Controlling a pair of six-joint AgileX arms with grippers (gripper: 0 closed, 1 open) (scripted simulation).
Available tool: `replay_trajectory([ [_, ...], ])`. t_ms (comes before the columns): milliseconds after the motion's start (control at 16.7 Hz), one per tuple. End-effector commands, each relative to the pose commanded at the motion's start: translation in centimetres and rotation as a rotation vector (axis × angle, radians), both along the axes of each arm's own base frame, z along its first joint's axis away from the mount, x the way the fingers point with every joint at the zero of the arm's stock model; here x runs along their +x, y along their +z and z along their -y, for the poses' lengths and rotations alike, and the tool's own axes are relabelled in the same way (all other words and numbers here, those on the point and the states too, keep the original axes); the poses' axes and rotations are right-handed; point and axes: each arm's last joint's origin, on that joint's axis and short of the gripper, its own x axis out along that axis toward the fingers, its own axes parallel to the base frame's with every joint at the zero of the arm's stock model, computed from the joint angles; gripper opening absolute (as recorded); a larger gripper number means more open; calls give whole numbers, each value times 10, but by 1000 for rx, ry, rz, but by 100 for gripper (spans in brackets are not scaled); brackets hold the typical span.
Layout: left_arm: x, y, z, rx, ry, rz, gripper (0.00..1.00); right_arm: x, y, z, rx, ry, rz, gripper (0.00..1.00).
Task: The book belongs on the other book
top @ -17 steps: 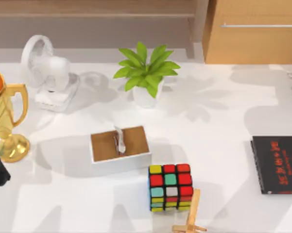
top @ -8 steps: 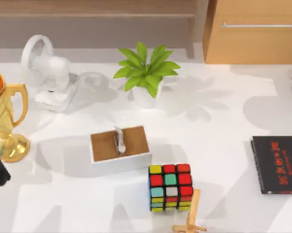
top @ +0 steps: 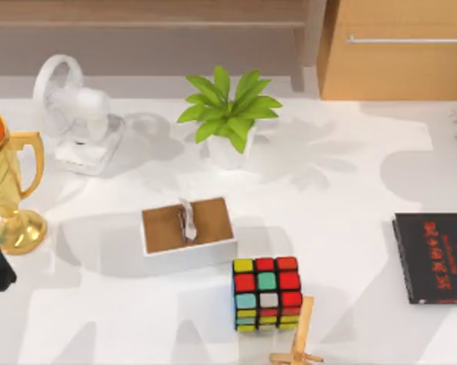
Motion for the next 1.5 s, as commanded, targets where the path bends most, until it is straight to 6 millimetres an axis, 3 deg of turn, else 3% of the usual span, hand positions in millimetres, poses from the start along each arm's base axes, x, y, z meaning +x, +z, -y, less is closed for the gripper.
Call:
replay_trajectory([
  [300, 0, 0, 0, 0, 0, 0, 100, 0, 0, 0, 0, 0, 0, 2],
  [360, 0, 0, 0, 0, 0, 0, 100, 0, 0, 0, 0, 0, 0, 0],
  [1500, 0, 0, 0, 0, 0, 0, 100, -11, 13, -1, 9, -5, 7, 0],
])
